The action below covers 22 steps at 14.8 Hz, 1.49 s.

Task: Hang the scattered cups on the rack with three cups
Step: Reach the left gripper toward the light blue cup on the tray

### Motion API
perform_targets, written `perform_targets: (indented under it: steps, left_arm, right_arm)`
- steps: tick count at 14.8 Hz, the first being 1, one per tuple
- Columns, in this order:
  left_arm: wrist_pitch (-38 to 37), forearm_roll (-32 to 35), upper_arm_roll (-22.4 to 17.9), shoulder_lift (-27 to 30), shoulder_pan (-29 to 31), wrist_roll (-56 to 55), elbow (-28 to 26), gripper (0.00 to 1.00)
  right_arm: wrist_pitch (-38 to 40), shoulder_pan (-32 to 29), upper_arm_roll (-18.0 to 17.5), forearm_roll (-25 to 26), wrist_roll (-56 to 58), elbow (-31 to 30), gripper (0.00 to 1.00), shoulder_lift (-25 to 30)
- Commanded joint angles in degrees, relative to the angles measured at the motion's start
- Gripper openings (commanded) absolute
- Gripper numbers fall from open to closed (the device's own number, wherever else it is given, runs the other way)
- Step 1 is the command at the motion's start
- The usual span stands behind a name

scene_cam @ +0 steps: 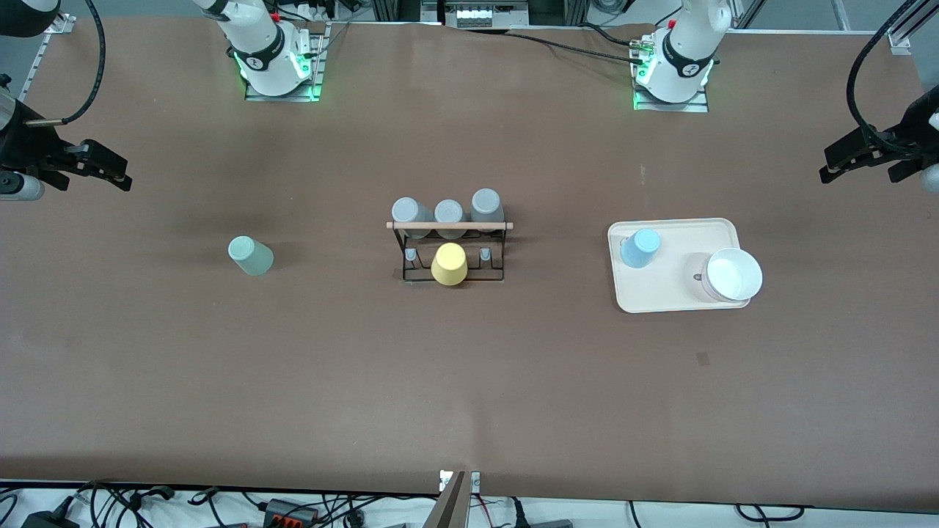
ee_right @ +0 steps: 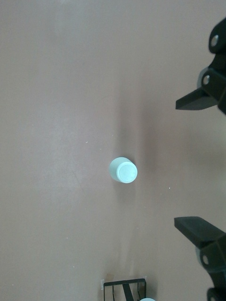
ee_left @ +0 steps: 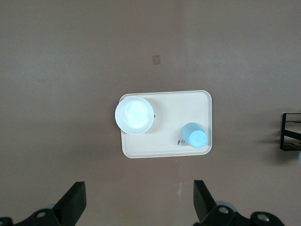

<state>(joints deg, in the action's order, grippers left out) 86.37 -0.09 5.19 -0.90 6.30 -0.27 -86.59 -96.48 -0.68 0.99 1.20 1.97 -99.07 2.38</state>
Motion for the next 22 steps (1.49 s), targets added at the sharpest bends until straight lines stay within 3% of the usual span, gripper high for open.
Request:
perform_targets:
  steps: [1,5,11,14,22]
  left_arm:
    - [-1.1,-0.3,0.4,1.4,0.7,0.9,-1.4,1.0]
    - [-3.0,-0.2,0.5,0.6,0.6,0.5,-1.4,1.0]
    - [-4.6,-2.4,1.0,-6.6,-2.5,-3.6,-1.9,1.0]
    - [3.9,-4.7,1.1,-7.7,-2.5,-4.9,-6.5,1.0]
    - [30.4,-5.4,6.0,-8.8,-2.8,-11.3,-28.9,1.0]
  right_arm:
    - [0.9,-0.2,-0.2,-0.1,0.3,-0.3,1.0,1.1]
    - [0.8,-0.2,-0.2,-0.1,0.3,-0.2,1.0,0.9]
    - [0.7,-0.2,-0.3,-0.1,0.3,-0.2,1.0,0.6]
    - [0.9,-0.1,-0.3,0.0,0.3,0.0,1.0,0.4]
    - [0.4,-0.2,-0.3,-0.1,0.3,0.2,1.0,-0.5]
